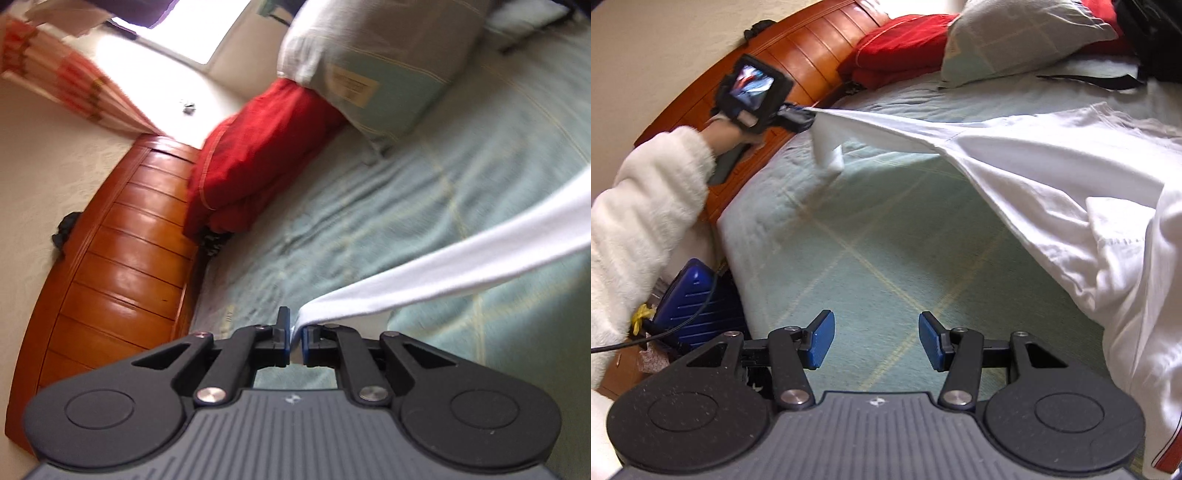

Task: Fold clothes
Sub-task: 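Pull the gripped T-shirt edge toward the headboard with the left tool, then open the left tool, release the T-shirt and withdraw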

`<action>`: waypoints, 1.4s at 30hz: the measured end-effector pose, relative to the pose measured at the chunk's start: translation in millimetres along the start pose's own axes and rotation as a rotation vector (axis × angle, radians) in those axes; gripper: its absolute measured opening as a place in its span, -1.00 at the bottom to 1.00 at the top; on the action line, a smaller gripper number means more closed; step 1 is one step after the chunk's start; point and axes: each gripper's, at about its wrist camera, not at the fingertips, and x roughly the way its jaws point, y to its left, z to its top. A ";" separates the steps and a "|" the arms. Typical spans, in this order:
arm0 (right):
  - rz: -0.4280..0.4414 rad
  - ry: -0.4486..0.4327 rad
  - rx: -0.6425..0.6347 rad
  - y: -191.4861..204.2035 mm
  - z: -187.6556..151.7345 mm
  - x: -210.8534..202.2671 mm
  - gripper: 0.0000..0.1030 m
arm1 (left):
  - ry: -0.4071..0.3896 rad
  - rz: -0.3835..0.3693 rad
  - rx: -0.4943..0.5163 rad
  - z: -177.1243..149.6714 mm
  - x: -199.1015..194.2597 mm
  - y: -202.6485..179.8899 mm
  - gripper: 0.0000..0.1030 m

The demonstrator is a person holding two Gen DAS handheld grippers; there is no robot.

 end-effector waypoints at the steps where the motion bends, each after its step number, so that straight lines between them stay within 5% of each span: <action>1: -0.003 0.000 -0.001 0.8 0.0 0.1 0.09 | -0.009 0.005 0.008 -1.1 -1.7 -3.1 -0.87; 4: -0.011 0.010 0.005 0.6 -0.4 1.2 0.09 | -0.032 -0.004 0.083 -16.3 -9.3 -17.3 -0.89; 12: -0.013 0.040 0.013 -1.4 1.4 11.8 0.10 | -0.002 -0.203 0.133 -75.5 -37.8 -33.3 -0.90; 24: -0.018 0.035 0.000 5.9 3.9 14.0 0.19 | 0.062 -0.619 -0.164 -120.5 -56.9 1.1 -0.52; 29: -0.016 0.034 -0.005 7.2 7.6 16.7 0.19 | 0.022 -0.593 -0.340 -123.9 -49.0 46.5 -0.12; 38: -0.016 0.037 -0.022 12.4 13.1 23.1 0.20 | 0.170 -0.526 -0.602 -150.6 51.6 43.9 -0.13; 42: -0.033 0.037 -0.017 10.3 16.1 25.0 0.21 | 0.185 -0.550 -0.696 -160.6 77.4 34.8 0.06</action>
